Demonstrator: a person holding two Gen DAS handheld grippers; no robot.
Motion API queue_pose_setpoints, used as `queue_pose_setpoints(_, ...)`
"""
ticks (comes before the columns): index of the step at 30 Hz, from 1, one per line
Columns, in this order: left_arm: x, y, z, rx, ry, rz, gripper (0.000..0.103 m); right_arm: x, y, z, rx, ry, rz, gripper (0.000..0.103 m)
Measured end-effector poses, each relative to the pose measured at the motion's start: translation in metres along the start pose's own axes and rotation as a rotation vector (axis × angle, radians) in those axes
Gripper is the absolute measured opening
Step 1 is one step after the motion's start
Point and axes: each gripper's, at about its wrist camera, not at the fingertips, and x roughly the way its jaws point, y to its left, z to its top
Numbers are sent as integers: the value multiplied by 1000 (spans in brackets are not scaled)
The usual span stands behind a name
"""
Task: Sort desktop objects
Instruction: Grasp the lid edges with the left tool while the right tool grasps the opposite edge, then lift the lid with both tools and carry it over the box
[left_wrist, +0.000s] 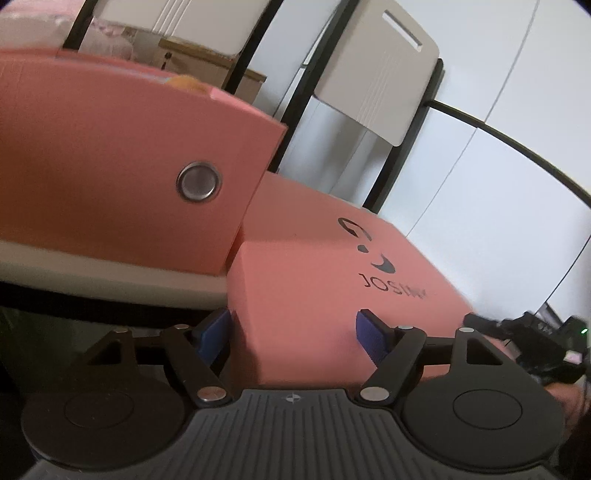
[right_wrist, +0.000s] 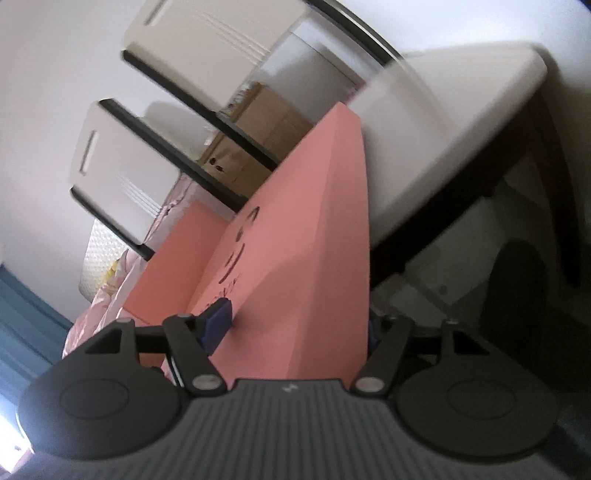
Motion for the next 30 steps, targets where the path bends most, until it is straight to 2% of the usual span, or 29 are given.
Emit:
queue_pose_setpoints(2, 2, 8, -1, -38, 8, -4, 86, 4, -6, 0, 20, 6, 4, 73)
queue_pose_setpoints(9, 17, 23, -1, -150, 59, -102, 87, 15, -15, 4, 34, -9, 46, 79)
queue_pose_setpoints(12, 16, 15, 0, -120, 44, -87, 87, 15, -11, 4, 7, -2, 49, 69)
queue_pose_setpoints(15, 11, 13, 4, -125, 21, -93, 86, 10, -4, 4, -25, -26, 51, 67)
queue_pose_setpoints(20, -6, 4, 17, -122, -45, -127, 87, -6, 15, 8, -75, -91, 87, 65)
queue_pose_setpoints(24, -17, -1, 28, -144, -57, -164, 87, -19, 34, 15, -111, -133, 96, 65)
queue_pose_setpoints(30, -35, -17, 38, -110, -99, -194, 87, -40, 53, 21, -141, -185, 115, 65)
